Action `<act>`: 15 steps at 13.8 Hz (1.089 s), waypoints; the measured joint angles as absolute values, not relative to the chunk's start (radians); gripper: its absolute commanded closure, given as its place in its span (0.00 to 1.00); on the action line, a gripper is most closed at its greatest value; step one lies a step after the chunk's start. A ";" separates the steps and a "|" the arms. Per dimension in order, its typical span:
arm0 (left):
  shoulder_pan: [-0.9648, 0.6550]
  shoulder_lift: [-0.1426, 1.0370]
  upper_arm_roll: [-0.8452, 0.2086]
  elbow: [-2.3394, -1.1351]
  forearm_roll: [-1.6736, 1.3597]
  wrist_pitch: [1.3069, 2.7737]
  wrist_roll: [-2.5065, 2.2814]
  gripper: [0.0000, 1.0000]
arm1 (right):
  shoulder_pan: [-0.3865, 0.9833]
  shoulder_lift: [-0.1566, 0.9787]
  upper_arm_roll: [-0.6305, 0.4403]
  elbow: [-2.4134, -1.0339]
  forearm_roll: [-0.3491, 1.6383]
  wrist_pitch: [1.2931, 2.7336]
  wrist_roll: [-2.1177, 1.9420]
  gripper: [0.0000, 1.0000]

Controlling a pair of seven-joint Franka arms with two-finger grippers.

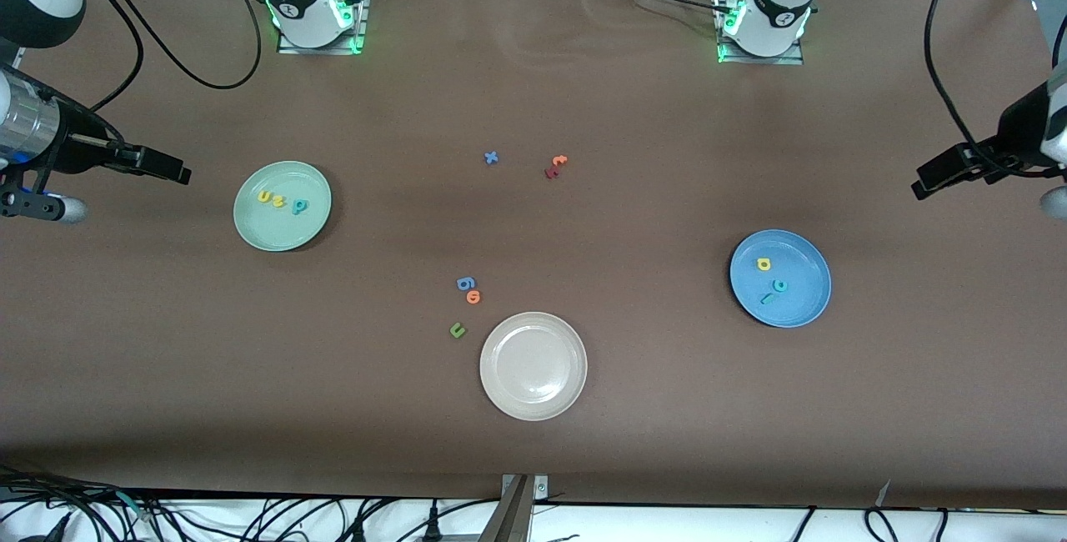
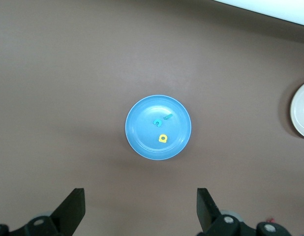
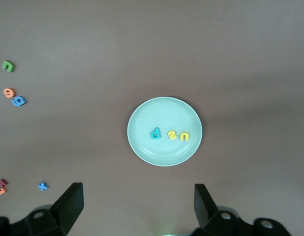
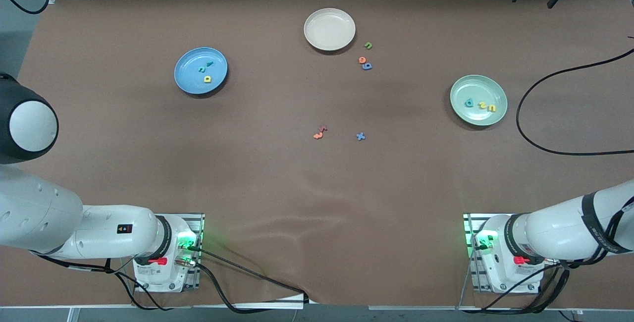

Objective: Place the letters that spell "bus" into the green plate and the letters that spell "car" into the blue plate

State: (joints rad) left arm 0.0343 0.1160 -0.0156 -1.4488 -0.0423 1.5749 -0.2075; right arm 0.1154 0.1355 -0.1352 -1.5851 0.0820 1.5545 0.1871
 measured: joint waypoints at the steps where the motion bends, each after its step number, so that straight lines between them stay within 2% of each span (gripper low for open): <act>1: 0.034 0.113 -0.003 -1.451 -0.049 1.575 -0.170 0.00 | 0.115 0.136 -0.136 -1.588 0.074 1.551 0.211 0.01; 6: -0.009 0.098 0.003 -1.484 -0.050 1.575 -0.112 0.00 | 0.114 0.134 -0.144 -1.590 0.036 1.506 0.276 0.01; 11: -0.026 0.087 0.005 -1.494 -0.003 1.573 -0.086 0.00 | 0.109 0.113 -0.221 -1.579 0.033 1.407 0.281 0.01; 15: -0.029 0.085 0.008 -1.494 0.032 1.550 -0.084 0.00 | 0.109 0.105 -0.271 -1.554 0.033 1.396 0.307 0.01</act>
State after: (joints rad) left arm -0.0293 0.0853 0.0077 -1.4944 0.0318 1.5498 -0.0844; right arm 0.1087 0.1050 -0.2708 -1.5538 0.0332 1.3957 0.3067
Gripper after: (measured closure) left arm 0.000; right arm 0.004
